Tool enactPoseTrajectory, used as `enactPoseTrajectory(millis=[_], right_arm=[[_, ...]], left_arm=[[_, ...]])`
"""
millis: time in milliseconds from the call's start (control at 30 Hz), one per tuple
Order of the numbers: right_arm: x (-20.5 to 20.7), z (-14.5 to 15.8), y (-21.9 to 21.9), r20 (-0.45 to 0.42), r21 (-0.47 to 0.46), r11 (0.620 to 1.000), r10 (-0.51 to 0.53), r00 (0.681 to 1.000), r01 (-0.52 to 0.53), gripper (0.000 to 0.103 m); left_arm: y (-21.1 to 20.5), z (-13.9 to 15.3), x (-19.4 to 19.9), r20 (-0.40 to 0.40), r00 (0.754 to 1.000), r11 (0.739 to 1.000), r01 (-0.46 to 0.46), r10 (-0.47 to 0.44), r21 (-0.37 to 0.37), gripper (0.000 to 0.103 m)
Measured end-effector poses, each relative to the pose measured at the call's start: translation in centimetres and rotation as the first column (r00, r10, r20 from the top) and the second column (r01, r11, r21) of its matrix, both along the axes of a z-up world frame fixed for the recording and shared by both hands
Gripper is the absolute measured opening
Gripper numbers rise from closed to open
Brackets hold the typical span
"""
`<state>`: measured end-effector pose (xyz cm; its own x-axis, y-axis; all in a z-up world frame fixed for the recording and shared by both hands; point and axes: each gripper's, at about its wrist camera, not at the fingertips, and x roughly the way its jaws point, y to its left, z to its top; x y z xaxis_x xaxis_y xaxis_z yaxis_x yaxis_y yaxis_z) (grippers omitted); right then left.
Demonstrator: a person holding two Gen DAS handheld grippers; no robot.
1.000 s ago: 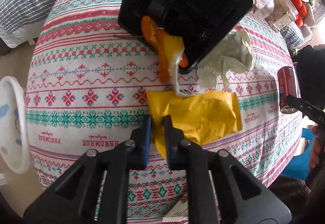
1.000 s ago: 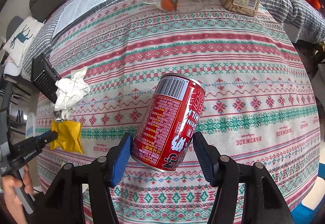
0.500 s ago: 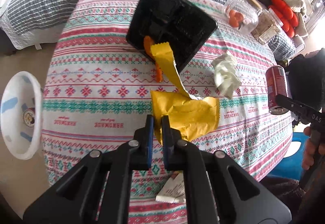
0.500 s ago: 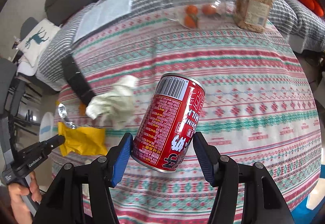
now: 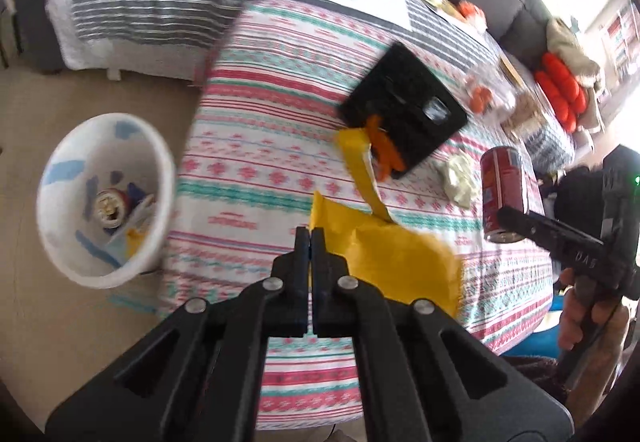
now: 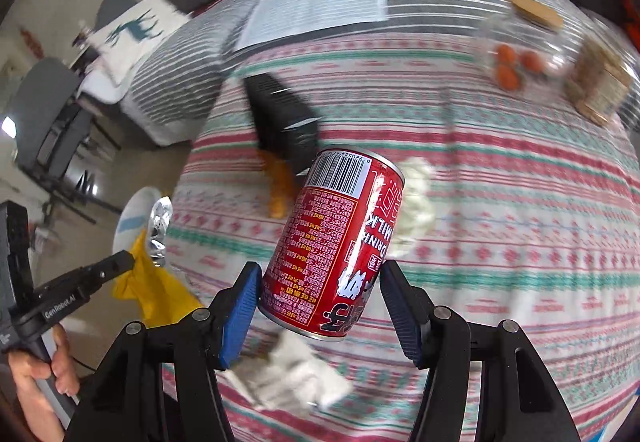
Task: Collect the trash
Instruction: 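Carry the yellow bag into the wastebasket with the left tool while the right tool carries the red can, then release the red can into the wastebasket with the right tool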
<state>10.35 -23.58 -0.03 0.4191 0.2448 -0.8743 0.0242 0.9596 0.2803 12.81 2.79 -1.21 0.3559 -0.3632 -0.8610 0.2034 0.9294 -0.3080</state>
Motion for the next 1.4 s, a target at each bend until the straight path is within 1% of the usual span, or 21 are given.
enactPoseTrajectory(millis=[133,200,267,300,400,567,667,733,767,800,833,867,933,967,1000,1067,1100,1133,1233,1300,1400], right_arm=[[1.0,0.0,3.8,0.011,0.001,0.998,0.067,0.998,-0.067,0.062],[1.5,-0.2,5.6,0.012,0.004,0.995,0.095,0.995,-0.095,0.062],[2.0,-0.5,7.3,0.005,0.006,0.993,0.116,0.993,-0.116,0.062],[2.3,-0.7,8.0,0.0,0.008,0.992,0.126,0.992,-0.126,0.062],[3.2,-1.3,10.4,-0.011,0.002,0.987,0.161,0.987,-0.161,0.062],[4.4,-2.2,13.6,-0.022,-0.005,0.979,0.204,0.979,-0.205,0.062],[5.0,-2.7,15.2,-0.025,0.003,0.974,0.226,0.974,-0.226,0.062],[5.1,-2.9,15.9,-0.024,0.01,0.972,0.236,0.971,-0.236,0.062],[5.4,-3.0,16.4,-0.02,0.017,0.97,0.243,0.97,-0.243,0.062],[5.5,-3.1,16.7,-0.017,0.019,0.969,0.248,0.969,-0.247,0.062],[5.5,-3.1,17.1,-0.013,0.02,0.968,0.25,0.968,-0.25,0.062],[5.7,-3.2,17.5,-0.009,0.021,0.967,0.254,0.967,-0.254,0.062],[6.0,-3.3,18.3,-0.004,0.027,0.964,0.265,0.964,-0.265,0.062],[6.2,-3.4,18.9,-0.003,0.033,0.962,0.272,0.962,-0.272,0.062],[6.4,-3.5,19.3,-0.002,0.037,0.96,0.279,0.96,-0.278,0.062],[6.8,-3.7,20.4,0.002,0.047,0.955,0.293,0.956,-0.293,0.062],[7.0,-3.8,21.0,0.005,0.051,0.953,0.299,0.954,-0.298,0.062],[7.2,-4.0,21.7,0.007,0.056,0.951,0.304,0.953,-0.304,0.062],[7.8,-4.4,23.1,0.012,0.068,0.946,0.317,0.948,-0.317,0.062],[8.2,-4.9,24.3,0.016,0.079,0.942,0.325,0.946,-0.325,0.059],[8.7,-5.3,25.5,0.027,0.096,0.938,0.332,0.943,-0.333,0.058]], left_arm=[[3.6,0.3,0.2,0.011,0.998,0.998,-0.066,0.066,-0.015,0.001],[5.5,0.3,0.2,0.019,0.994,0.994,-0.109,0.109,-0.007,0.001],[7.4,0.3,0.3,0.043,0.985,0.985,-0.166,0.164,0.037,0.001],[8.6,0.4,0.3,0.068,0.978,0.976,-0.204,0.199,0.083,0.001],[11.2,0.3,0.5,0.117,0.956,0.942,-0.288,0.271,0.174,0.001],[13.7,-0.6,1.9,0.153,0.939,0.908,-0.338,0.308,0.248,0.001],[14.2,-1.0,2.6,0.197,0.931,0.892,-0.354,0.308,0.28,0.001],[14.2,-1.0,2.9,0.236,0.925,0.876,-0.362,0.296,0.318,0.009],[14.2,-1.1,3.2,0.238,0.927,0.872,-0.36,0.291,0.333,0.031],[14.3,-1.3,3.3,0.231,0.926,0.863,-0.364,0.297,0.35,0.062],[14.8,-1.3,3.5,0.232,0.923,0.857,-0.374,0.307,0.354,0.07],[15.1,-1.2,3.4,0.235,0.92,0.857,-0.38,0.312,0.349,0.071],[15.5,-1.2,3.2,0.215,0.924,0.865,-0.374,0.317,0.335,0.072],[15.8,-1.2,3.1,0.201,0.924,0.866,-0.376,0.325,0.328,0.075],[16.1,-1.2,2.9,0.19,0.924,0.866,-0.379,0.333,0.327,0.083],[16.7,-1.4,2.3,0.169,0.92,0.856,-0.39,0.353,0.339,0.092],[17.2,-1.6,2.0,0.156,0.918,0.846,-0.396,0.365,0.358,0.097],[17.4,-1.9,1.8,0.144,0.917,0.839,-0.399,0.372,0.37,0.1],[18.3,-2.5,1.2,0.128,0.914,0.828,-0.404,0.385,0.389,0.101],[18.9,-2.7,0.7,0.128,0.912,0.819,-0.407,0.39,0.404,0.101],[19.7,-2.7,0.2,0.125,0.909,0.814,-0.413,0.398,0.408,0.101]])
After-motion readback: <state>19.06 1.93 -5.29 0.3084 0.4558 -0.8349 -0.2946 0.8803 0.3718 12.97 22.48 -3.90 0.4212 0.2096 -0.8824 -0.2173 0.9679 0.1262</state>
